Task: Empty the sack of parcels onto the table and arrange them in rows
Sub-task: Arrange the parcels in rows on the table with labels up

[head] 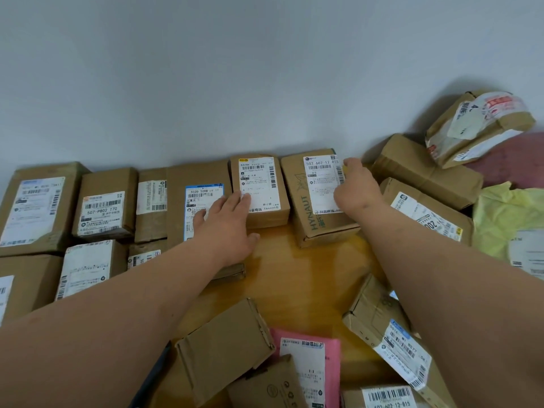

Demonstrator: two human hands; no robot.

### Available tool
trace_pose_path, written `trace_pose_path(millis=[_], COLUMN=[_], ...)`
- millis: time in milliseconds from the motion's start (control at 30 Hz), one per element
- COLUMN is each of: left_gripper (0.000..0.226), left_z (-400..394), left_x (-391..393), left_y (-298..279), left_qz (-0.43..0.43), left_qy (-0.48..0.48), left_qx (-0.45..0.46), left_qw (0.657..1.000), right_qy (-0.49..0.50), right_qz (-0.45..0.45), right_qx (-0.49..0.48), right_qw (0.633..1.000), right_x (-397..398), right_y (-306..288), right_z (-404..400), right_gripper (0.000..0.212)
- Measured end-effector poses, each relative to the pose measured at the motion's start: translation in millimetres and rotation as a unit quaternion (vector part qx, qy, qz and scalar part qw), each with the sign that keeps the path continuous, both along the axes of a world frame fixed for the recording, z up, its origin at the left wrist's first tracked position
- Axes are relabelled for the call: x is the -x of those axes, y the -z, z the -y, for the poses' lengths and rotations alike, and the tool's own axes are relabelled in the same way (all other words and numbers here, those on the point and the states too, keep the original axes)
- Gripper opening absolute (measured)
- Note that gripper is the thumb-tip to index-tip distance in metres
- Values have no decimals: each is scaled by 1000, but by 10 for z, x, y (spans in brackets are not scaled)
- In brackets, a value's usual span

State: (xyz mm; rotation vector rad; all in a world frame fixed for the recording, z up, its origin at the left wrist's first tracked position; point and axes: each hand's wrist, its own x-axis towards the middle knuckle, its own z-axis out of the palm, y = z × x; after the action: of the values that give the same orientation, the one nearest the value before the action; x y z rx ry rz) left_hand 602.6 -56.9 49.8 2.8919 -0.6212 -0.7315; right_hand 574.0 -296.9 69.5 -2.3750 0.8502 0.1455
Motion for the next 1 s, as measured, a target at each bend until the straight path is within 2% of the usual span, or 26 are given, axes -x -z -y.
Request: trace_pose_path(millis=[67,200,300,400,500,633,767,900,1000], left_gripper=[81,73,70,71,74,77,79,82,82], left_z=[3,37,67,84,95,128,105,115,154], left_x=[2,24,45,58,67,71,52,80,95], left_y=[3,7,5,3,-3,-14,-38,-65,-117], left_qz=[16,39,33,33,32,16,0,-5,-18], left_qy=[1,12,11,8,10,3,4,3,0], left_qx=[3,-3,-7,-15,-26,-40,-53,-62,-68], left_qw=[1000,999,999,999,999,999,999,998,998], right_qy=[-9,-79,-128,-141,-130,-82,-86,-155,-183], right_qz=[-13,-103,-184,-222,-217,-138,-50,-144,-147], right_qx=[29,13,34,34,19,15,29,62,101], right_qw=[999,991,974,964,967,987,995,975,967], right_x=[60,91,21,-28,-56,-40,77,165,194], right_y=[106,176,120,58,42,107,152,130,121], right_z=[-38,-126,-93,-57,-82,-209,-214,-175,-154], right_gripper=[66,121,143,148,149,145,129,135,126])
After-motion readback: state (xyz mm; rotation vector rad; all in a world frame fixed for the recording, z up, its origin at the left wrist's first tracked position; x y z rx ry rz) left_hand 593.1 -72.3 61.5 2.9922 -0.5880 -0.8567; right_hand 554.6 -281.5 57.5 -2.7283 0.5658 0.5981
